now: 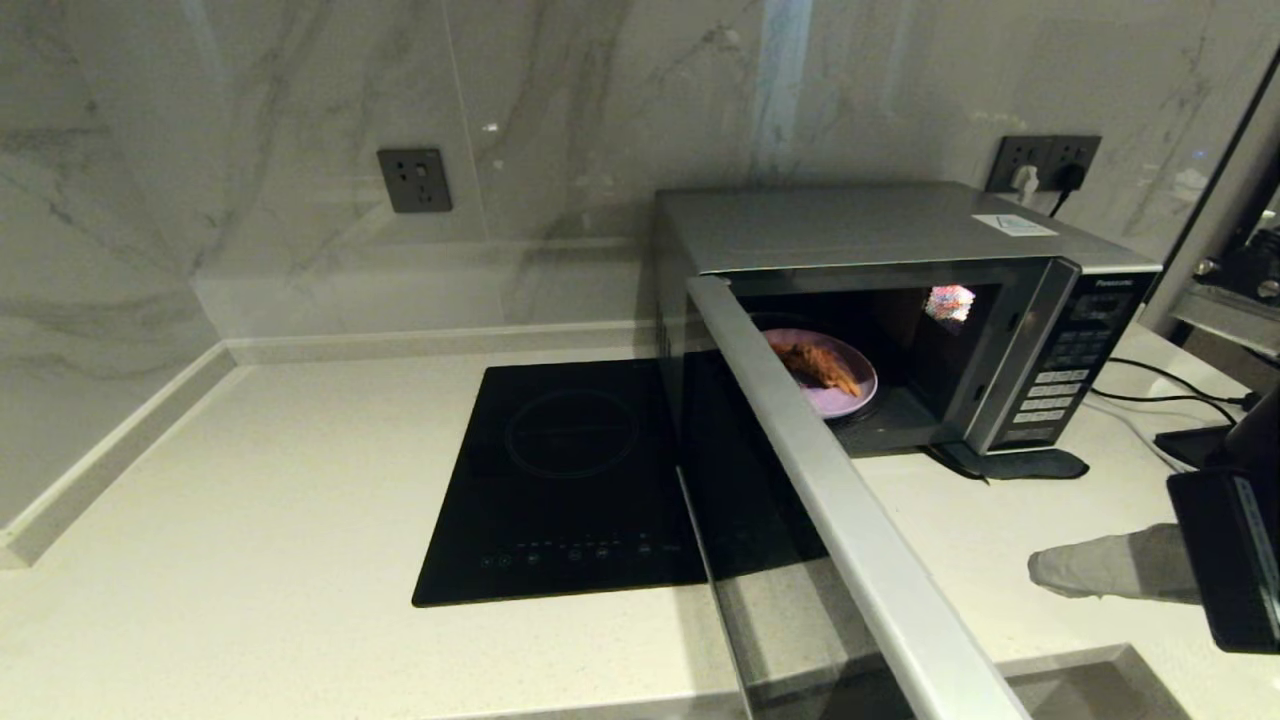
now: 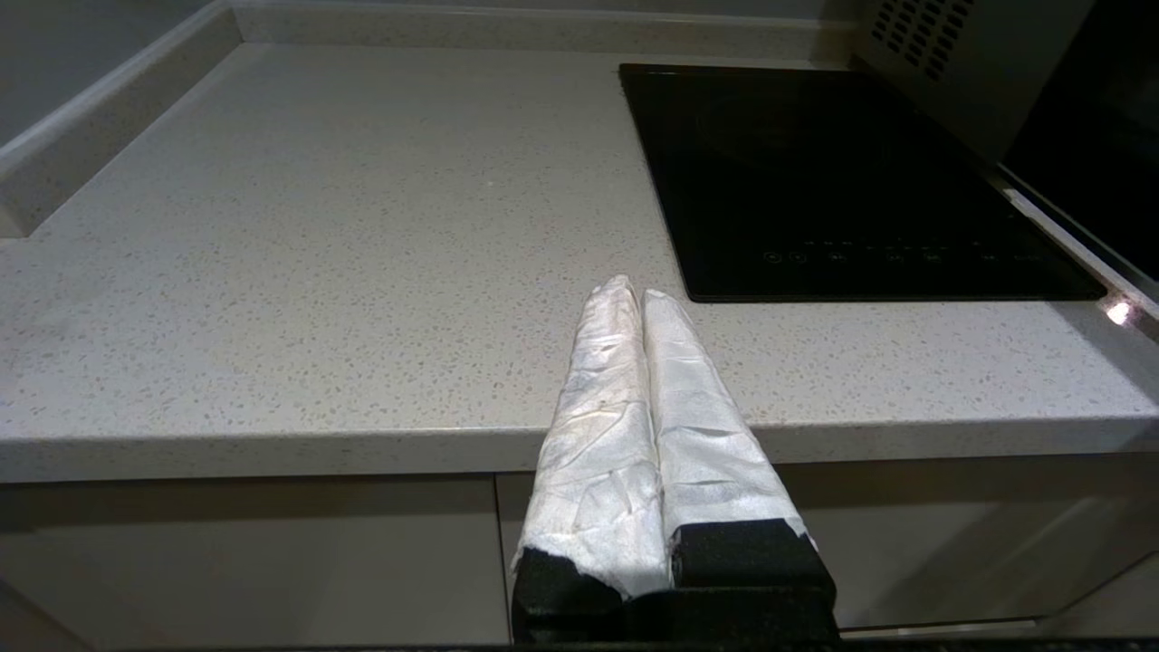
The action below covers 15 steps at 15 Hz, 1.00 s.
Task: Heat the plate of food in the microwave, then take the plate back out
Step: Open the microwave oven
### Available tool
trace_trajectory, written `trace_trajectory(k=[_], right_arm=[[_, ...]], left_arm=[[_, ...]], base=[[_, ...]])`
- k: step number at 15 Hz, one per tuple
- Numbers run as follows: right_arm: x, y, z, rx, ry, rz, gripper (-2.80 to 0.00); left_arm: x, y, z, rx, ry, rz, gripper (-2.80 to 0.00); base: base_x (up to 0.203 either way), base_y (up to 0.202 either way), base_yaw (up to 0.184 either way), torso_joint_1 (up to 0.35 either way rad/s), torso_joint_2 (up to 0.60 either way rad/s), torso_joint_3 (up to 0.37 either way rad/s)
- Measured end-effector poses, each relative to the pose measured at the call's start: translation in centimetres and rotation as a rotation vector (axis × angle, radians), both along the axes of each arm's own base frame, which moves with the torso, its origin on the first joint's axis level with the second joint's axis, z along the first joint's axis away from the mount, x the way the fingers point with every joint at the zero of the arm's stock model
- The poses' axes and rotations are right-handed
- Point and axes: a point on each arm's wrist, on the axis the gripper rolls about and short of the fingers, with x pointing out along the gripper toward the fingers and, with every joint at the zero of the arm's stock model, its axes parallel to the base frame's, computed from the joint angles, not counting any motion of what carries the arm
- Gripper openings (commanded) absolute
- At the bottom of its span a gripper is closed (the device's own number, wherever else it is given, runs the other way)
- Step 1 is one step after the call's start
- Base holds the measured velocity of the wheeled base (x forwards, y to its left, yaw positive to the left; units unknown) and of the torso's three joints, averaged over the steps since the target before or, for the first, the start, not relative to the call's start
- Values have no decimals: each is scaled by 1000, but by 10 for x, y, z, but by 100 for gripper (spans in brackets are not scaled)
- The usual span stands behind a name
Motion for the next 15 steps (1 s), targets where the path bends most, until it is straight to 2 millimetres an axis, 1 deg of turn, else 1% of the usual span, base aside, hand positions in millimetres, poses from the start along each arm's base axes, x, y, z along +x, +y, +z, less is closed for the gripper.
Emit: trace_trajectory(k=[2, 4, 5, 7, 8, 9, 11, 13, 15], right_arm=[[-2, 7, 2, 23, -12, 26, -280], [-1, 9, 0, 14, -14, 24, -280], [2, 7, -1, -1, -22, -5, -280], [17, -6, -3, -49, -53, -154, -280], [27, -19, -5, -76, -65, -265, -280], [37, -37, -6, -95, -70, -382, -280], [49, -79, -7, -114, -66, -611, -280], [51, -127, -9, -114, -76, -849, -280], [47, -164, -16, -85, -90, -1005, -280]], left_arm=[[0, 0, 0, 0, 0, 0, -280], [0, 0, 0, 0, 0, 0, -280], [0, 0, 0, 0, 0, 0, -280], [0, 0, 0, 0, 0, 0, -280], [0, 0, 0, 0, 0, 0, -280], [0, 0, 0, 0, 0, -1, -280], [0, 0, 0, 0, 0, 0, -280], [0, 0, 0, 0, 0, 0, -280], [0, 0, 0, 0, 0, 0, -280]], base=[[0, 0, 0, 0, 0, 0], [0, 0, 0, 0, 0, 0], [0, 0, 0, 0, 0, 0], [0, 0, 0, 0, 0, 0], [0, 0, 0, 0, 0, 0], [0, 0, 0, 0, 0, 0], [0, 0, 0, 0, 0, 0], [0, 0, 0, 0, 0, 0], [0, 0, 0, 0, 0, 0]])
